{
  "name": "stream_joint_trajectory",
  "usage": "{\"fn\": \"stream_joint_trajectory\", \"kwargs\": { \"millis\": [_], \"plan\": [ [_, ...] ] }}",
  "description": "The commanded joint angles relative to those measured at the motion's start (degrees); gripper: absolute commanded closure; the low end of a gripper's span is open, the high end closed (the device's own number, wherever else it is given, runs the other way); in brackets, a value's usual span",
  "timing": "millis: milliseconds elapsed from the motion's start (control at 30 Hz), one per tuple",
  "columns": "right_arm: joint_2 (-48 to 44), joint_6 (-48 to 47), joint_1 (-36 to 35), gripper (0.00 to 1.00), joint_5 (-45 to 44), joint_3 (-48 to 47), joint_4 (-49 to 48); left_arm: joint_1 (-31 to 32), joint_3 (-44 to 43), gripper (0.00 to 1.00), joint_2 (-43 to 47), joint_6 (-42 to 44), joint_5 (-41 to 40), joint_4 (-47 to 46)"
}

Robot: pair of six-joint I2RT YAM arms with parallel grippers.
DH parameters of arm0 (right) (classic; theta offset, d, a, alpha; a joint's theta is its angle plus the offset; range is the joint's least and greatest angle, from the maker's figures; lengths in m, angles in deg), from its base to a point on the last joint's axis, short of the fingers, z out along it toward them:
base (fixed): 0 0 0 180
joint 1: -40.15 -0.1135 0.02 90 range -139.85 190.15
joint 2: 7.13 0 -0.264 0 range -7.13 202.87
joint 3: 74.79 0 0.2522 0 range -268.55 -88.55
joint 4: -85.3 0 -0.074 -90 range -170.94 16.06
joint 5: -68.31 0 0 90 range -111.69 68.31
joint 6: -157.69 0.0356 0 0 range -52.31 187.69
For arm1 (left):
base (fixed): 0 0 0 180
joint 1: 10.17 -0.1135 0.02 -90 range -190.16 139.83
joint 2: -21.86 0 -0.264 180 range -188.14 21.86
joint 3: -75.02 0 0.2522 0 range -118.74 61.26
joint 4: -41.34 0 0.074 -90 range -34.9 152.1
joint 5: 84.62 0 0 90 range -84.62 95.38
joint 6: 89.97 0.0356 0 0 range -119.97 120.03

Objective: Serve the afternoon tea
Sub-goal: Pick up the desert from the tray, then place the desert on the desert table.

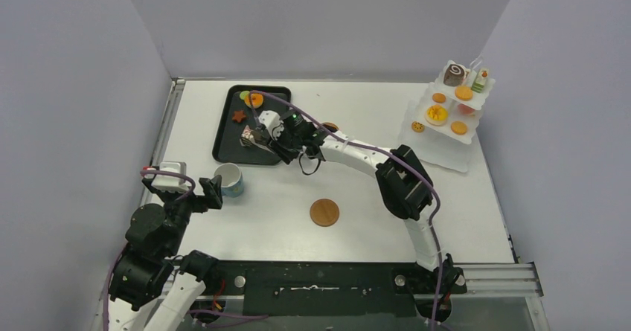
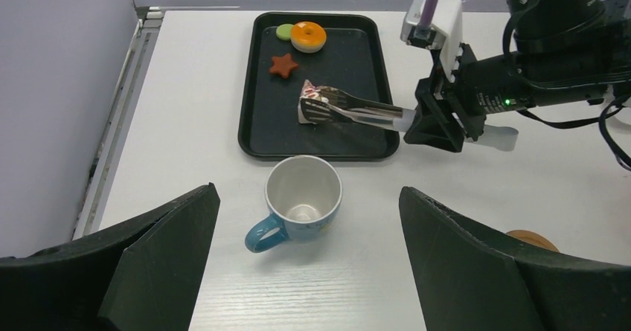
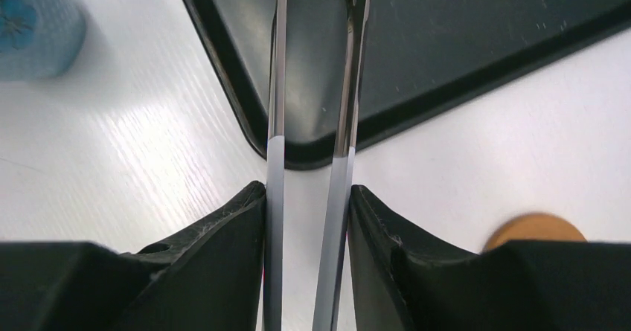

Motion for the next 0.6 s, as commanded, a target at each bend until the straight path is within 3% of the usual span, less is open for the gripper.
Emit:
{"fn": "stream_joint_trajectory", "kwargs": {
  "millis": [0, 567],
  "plan": [
    [-7.8, 3.0, 2.8, 0.65, -2.4, 3.4, -5.6, 0.0, -0.6, 0.10, -1.0, 0.2, 0.2, -3.2],
    [-23.0, 7.7, 7.3, 0.66, -6.6, 16.0, -5.1, -0.2, -0.6, 0.10, -1.5, 0.5, -0.4, -2.9]
  ]
}}
